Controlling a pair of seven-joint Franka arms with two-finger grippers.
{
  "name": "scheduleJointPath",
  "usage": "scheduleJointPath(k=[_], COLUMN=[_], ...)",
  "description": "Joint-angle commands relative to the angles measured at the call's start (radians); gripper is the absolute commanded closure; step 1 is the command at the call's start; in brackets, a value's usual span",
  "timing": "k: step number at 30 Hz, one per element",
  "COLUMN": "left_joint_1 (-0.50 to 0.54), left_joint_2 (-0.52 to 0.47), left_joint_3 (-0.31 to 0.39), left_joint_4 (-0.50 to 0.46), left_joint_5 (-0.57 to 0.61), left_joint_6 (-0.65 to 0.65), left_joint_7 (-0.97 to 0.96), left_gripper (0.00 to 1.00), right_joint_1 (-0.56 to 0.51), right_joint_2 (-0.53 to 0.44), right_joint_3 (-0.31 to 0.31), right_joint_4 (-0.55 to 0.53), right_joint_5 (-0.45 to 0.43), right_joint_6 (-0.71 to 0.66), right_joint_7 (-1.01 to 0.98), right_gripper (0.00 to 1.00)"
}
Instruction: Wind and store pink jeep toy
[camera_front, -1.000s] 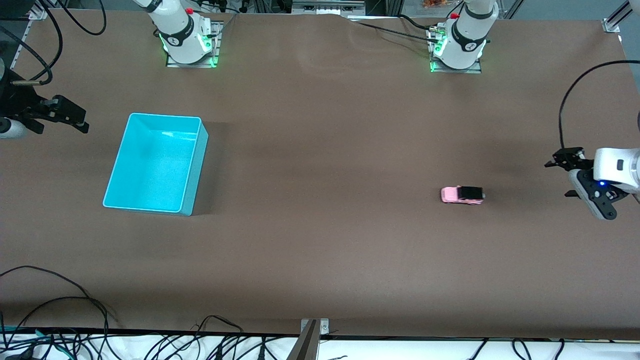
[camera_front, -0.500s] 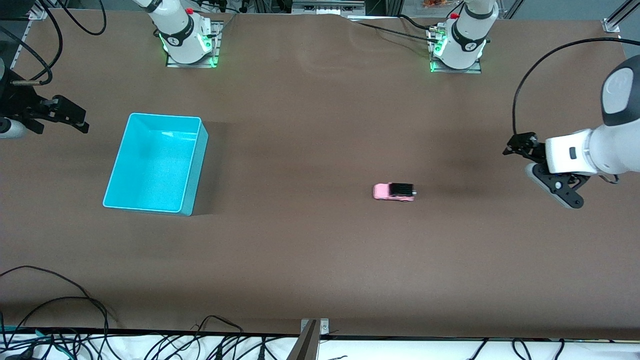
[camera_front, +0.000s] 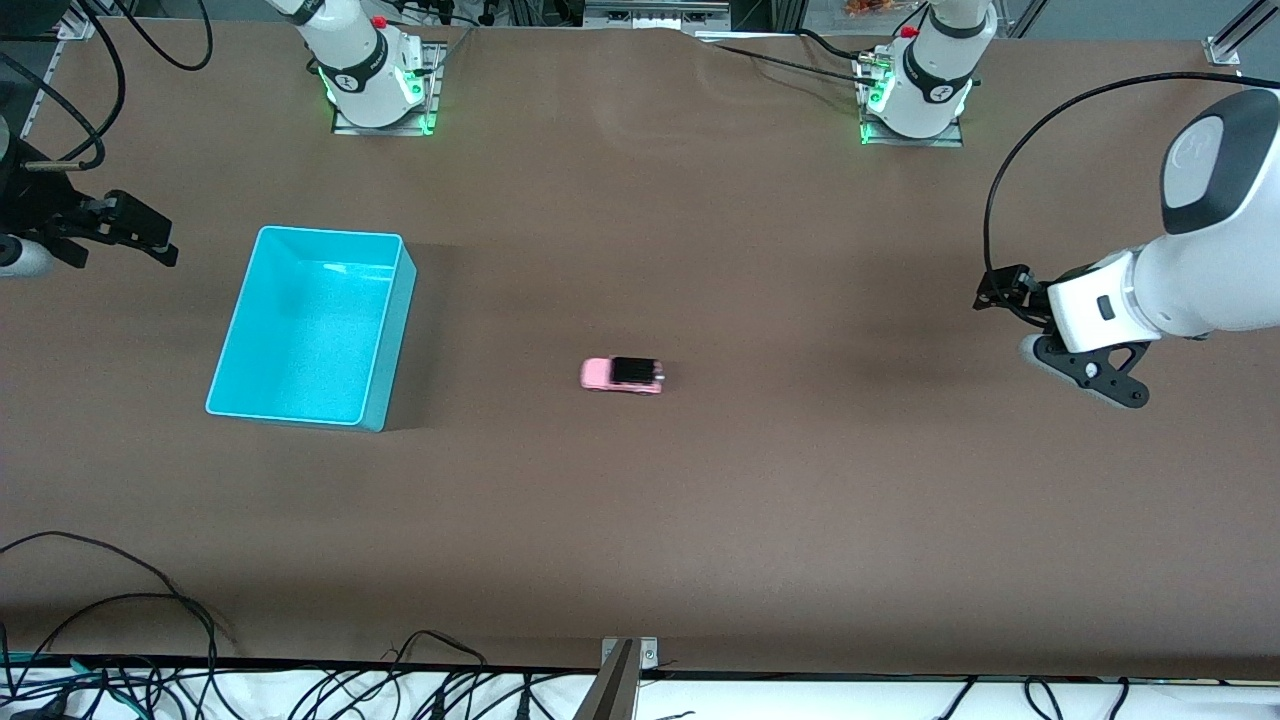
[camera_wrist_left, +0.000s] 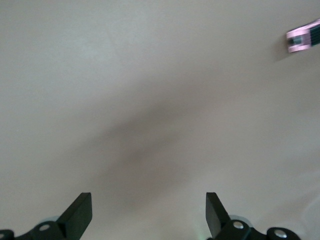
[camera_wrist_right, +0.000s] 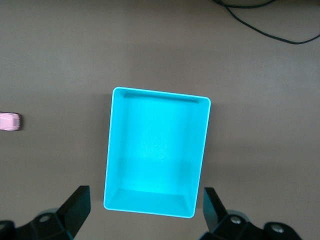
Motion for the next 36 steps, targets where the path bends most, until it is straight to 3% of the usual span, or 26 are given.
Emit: scheduleJointPath(k=[1, 29, 36], left_joint_1=[-0.035, -0.03, -0.029], left_joint_2=[-0.021, -0.021, -0.01], left_joint_3=[0.0, 0.009, 0.02], left_joint_4=[0.014, 0.016, 0.065], left_joint_5=[0.042, 0.037, 0.031], left_joint_6=[-0.023, -0.022, -0.02], left_joint_7=[-0.054, -0.049, -0.057], left_gripper=[0.0, 0.0, 0.0], right_joint_1=[0.0, 0.014, 0.055], right_joint_2=[0.003, 0.02, 0.048], right_joint_3=[-0.002, 0.004, 0.012], right_joint_4=[0.012, 0.01, 0.007], right_joint_5=[-0.005, -0.012, -0.005], right_joint_6=[-0.006, -0.025, -0.037], right_joint_7=[-0.012, -0.01, -0.005], right_gripper=[0.0, 0.0, 0.0])
